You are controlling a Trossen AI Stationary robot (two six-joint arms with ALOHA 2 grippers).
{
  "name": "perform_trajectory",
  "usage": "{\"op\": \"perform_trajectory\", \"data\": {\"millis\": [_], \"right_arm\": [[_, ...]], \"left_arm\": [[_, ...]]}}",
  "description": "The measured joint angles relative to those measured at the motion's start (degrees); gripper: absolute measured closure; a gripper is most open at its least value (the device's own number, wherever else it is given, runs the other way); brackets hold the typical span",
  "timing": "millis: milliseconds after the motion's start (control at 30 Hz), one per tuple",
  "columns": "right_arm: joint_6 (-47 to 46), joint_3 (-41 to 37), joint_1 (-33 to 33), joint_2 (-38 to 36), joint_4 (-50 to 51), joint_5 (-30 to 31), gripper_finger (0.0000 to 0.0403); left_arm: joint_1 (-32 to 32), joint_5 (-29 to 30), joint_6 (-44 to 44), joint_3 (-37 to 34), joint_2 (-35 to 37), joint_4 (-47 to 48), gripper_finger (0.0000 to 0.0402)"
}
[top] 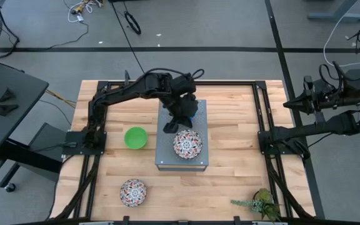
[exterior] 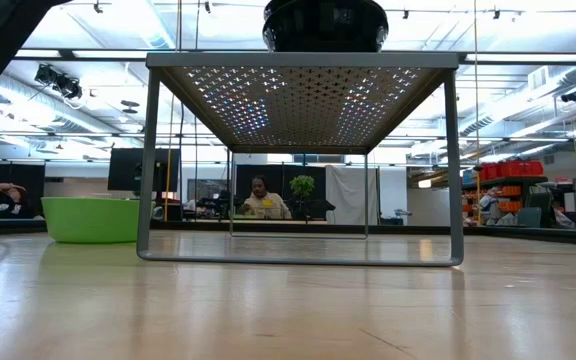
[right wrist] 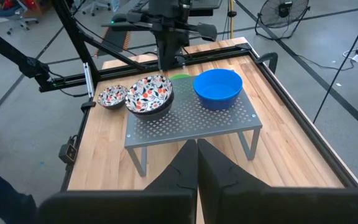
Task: Pick & Place Mini bowls
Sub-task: Stack the top white patterned bowl on top of the white patterned bowl on the shelf
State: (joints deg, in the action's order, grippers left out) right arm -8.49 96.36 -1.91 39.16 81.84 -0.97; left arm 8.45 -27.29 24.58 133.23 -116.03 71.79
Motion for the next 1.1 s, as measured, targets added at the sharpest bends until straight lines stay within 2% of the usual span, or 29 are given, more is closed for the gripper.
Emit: {"op": "perform_trajectory", "data": {"millis": [167,333,567,933,1100], "right_arm": [[0.0,0.0,0.0,0.0,0.0,0.0,0.0400],[0.0,0.0,0.0,0.0,0.0,0.0,0.0400],[0.0,0.0,0.0,0.0,0.0,0.0,0.0400],[0.0,0.0,0.0,0.0,0.0,0.0,0.0400],[0.0,0.0,0.0,0.0,0.0,0.0,0.0400]], "left_arm": [[0.0,-4.2,2.1,-2.4,0.0,-2.0,0.0399],[0.0,-4.5,2.3,-5.3,-0.1,-2.5,0.0400],[-0.4,-5.7,1.8,-5.4,0.2,-4.1,0.0400],[-3.0,-0.7,-4.1,-5.4,2.4,-12.3,0.0401],[-3.0,1.0,-4.4,-5.4,3.1,-12.7,0.0401]]}}
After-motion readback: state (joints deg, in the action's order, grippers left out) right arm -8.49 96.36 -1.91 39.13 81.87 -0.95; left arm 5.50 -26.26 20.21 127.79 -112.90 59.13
